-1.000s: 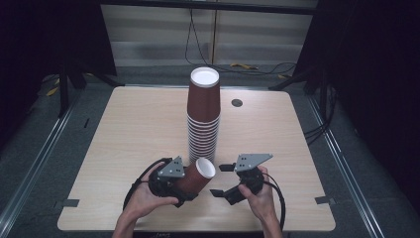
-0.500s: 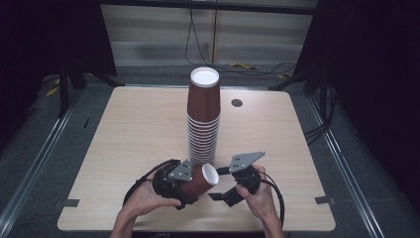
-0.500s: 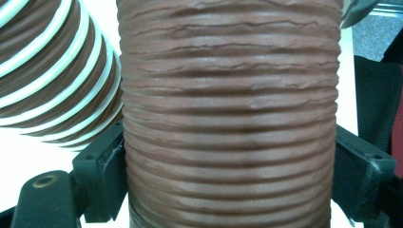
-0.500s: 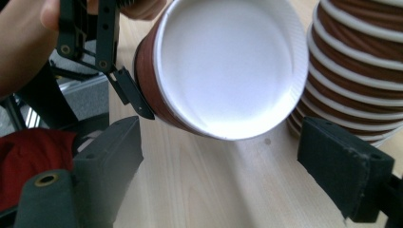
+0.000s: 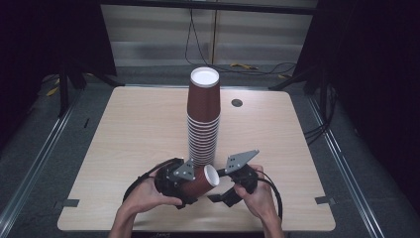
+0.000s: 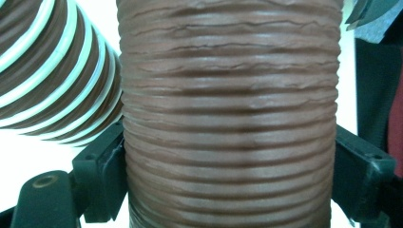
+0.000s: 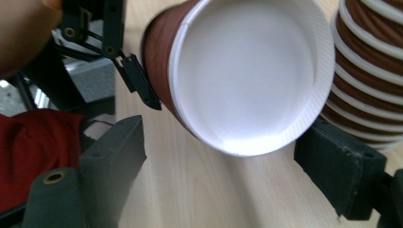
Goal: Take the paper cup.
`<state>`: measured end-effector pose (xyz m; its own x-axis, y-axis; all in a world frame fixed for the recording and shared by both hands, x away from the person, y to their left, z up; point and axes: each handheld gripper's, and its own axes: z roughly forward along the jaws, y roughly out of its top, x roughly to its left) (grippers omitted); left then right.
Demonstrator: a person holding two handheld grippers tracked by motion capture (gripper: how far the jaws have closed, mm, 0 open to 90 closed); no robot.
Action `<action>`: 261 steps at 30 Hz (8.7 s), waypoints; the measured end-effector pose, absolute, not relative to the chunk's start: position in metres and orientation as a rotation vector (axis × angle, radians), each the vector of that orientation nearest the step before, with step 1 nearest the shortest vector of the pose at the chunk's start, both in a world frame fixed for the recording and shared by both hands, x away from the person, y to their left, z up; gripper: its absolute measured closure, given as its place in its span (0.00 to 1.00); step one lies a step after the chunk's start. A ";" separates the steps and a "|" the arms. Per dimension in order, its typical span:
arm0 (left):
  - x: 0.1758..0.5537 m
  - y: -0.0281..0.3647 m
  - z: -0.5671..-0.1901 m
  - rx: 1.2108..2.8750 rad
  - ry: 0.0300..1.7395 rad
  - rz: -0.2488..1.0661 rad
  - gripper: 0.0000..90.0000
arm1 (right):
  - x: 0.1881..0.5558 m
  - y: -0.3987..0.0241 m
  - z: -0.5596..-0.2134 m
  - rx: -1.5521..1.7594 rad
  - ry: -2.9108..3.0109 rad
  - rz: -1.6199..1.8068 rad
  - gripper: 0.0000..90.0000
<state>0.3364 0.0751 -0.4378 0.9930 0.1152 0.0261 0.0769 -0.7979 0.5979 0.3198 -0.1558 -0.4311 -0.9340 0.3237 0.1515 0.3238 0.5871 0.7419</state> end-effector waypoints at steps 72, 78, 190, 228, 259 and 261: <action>0.325 0.052 -0.433 2.623 -0.059 0.105 0.17 | 0.332 -0.128 -0.422 -0.421 -2.851 -1.006 0.21; 0.323 0.059 -0.436 2.564 -0.048 0.070 0.16 | 0.334 -0.128 -0.427 -0.409 -2.812 -0.980 0.23; 0.329 0.104 -0.469 1.858 0.242 0.079 0.01 | 0.321 -0.177 -0.458 -0.496 -2.548 -1.717 0.23; 0.326 0.104 -0.458 1.910 0.207 0.075 0.04 | 0.321 -0.168 -0.461 -0.447 -2.575 -1.683 0.18; 0.332 0.133 -0.452 1.971 0.363 0.132 0.04 | 0.307 -0.198 -0.478 -0.879 -2.579 -1.957 0.15; 0.333 0.136 -0.451 1.975 0.372 0.140 0.04 | 0.307 -0.201 -0.479 -0.965 -2.598 -1.970 0.15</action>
<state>0.3326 0.1363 -0.4514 0.9444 0.3215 -0.0694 0.1961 -0.3810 0.9036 0.3067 -0.2010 -0.4787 -0.8083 0.5747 0.1279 0.2784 0.1816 0.9432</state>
